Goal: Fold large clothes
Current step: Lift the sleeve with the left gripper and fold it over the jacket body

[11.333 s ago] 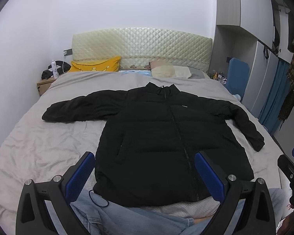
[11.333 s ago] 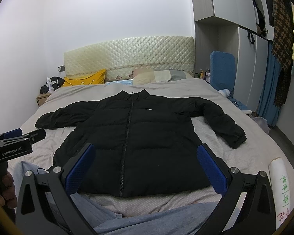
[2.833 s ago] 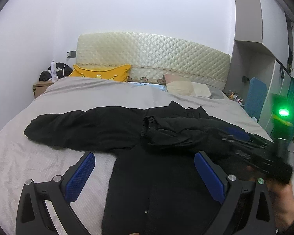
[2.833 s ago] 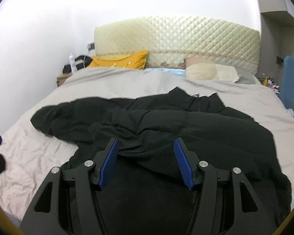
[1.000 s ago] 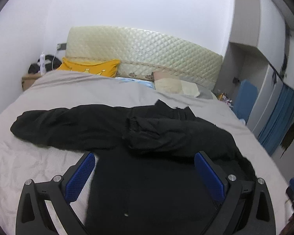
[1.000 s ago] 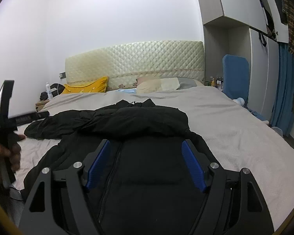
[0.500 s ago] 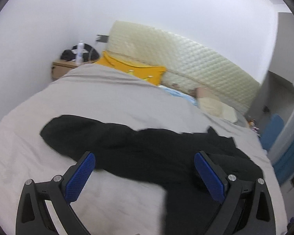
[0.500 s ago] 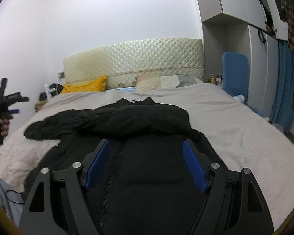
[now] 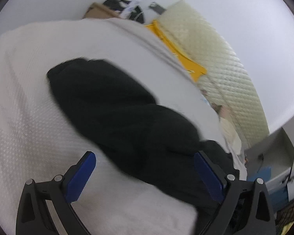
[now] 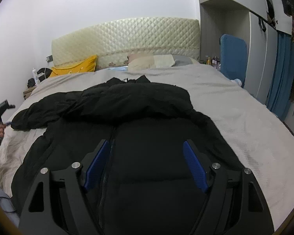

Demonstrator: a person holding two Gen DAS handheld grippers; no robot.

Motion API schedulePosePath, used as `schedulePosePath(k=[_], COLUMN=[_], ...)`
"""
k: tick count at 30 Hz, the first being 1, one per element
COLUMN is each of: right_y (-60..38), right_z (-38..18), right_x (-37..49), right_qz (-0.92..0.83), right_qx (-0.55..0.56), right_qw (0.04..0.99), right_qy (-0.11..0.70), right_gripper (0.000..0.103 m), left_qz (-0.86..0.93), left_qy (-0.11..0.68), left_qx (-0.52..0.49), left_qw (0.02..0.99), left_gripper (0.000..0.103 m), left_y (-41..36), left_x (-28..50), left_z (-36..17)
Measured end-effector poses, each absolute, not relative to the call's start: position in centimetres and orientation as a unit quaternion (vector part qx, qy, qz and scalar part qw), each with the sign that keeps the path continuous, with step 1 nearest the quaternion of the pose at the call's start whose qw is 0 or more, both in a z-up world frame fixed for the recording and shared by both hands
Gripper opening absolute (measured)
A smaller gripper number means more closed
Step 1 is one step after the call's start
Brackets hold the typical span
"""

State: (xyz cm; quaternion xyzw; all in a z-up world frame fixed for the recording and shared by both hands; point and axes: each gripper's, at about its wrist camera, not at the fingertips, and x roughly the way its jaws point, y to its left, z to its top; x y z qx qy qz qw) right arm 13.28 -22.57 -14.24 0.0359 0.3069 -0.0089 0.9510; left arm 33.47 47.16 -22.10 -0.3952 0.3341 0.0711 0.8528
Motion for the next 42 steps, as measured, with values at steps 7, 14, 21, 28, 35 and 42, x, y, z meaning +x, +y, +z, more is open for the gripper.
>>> schedulePosePath(k=[7,14,21,28,35,42], right_y=[-20.9,-20.0,-19.8,-19.8,-20.5,-20.6], right_z=[-15.0,-16.0,-15.8,-15.2,-14.3,-12.9], right_x=[15.0,16.4,16.6,15.7,14.2,12.3], right_qz=[-0.027,-0.035,-0.029,-0.003,0.032,0.052], right_qx=[0.045,0.036,0.027,0.032,0.050,0.022], right_qw=[0.948,0.942,0.943,0.945,0.945,0.954], right_qy=[0.314,0.331,0.331,0.325,0.321,0.295], right_gripper=[0.079,0.079,0.079,0.079,0.080,0.084], left_qz=[0.085,0.099,0.121,0.134,0.120,0.106], left_qy=[0.324,0.285,0.286,0.279,0.261,0.245], left_qx=[-0.439,-0.473,-0.438,-0.396,-0.325,-0.277], left_qw=[0.833,0.828,0.844,0.864,0.901,0.923], left_gripper=[0.099,0.080,0.021,0.010,0.005,0.004], left_y=[51.2,53.7,53.5,52.2,47.7,42.2], left_x=[34.8,37.6,38.5,37.5,35.6,34.4], left_z=[-27.5,-28.1,-26.2,-20.3,-12.0,-4.5])
